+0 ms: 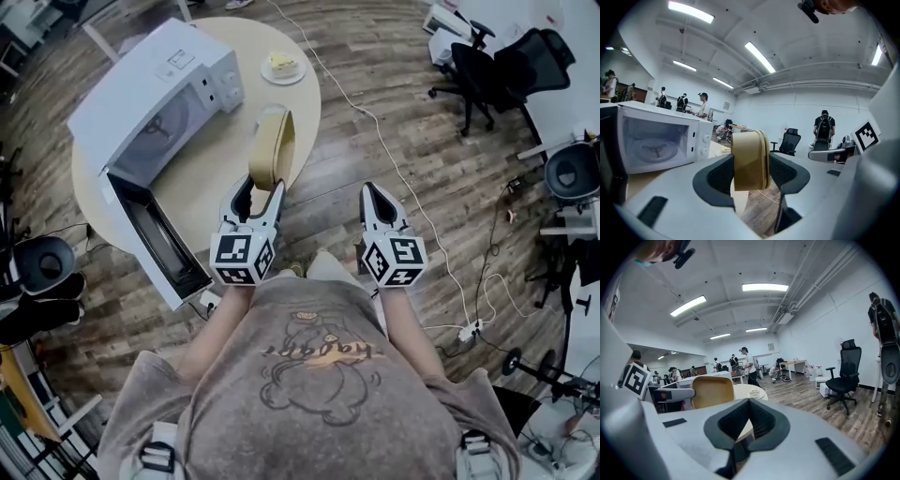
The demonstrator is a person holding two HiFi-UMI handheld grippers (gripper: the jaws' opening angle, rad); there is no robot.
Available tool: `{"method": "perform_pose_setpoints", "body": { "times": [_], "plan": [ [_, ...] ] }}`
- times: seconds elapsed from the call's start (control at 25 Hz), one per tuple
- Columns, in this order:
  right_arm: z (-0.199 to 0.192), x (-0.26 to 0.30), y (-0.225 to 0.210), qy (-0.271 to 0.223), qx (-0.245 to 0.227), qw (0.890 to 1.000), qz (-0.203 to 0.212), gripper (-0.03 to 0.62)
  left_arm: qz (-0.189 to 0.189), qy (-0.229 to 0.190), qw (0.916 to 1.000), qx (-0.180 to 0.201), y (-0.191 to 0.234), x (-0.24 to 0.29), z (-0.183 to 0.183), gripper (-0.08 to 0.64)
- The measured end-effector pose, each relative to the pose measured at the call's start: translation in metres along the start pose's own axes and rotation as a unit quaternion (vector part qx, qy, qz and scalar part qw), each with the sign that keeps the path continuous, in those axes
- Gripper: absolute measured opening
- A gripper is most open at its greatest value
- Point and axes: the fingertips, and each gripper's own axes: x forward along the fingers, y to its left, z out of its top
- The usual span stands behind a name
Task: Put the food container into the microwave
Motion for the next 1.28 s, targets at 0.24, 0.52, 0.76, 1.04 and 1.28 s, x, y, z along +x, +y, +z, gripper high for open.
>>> {"method": "perform_pose_setpoints", "body": {
  "times": [0.24, 0.52, 0.76, 1.04, 1.28],
  "plan": [
    [0.014, 0.059, 0.018, 0.010, -0.015, 0.998, 0.060, -0.005, 0.046, -0.015, 0.9988, -0.010, 0.037, 0.010, 0.013, 0.247],
    [0.025, 0.133, 0.056, 0.030, -0.038, 0.986, 0.158, -0.005, 0.118, -0.027, 0.9923, -0.023, 0.074, 0.010, 0.021, 0.247],
    [0.037, 0.174, 0.091, 0.045, -0.052, 0.970, 0.235, -0.005, 0.189, -0.037, 0.9802, -0.044, 0.104, 0.001, 0.028, 0.247],
    [0.034, 0.204, 0.127, 0.068, -0.065, 0.943, 0.319, -0.005, 0.274, -0.048, 0.9578, -0.072, 0.130, -0.021, 0.025, 0.247],
    [0.028, 0.220, 0.160, 0.084, -0.075, 0.915, 0.388, -0.005, 0.343, -0.064, 0.9329, -0.090, 0.139, -0.044, 0.022, 0.247]
  ]
}}
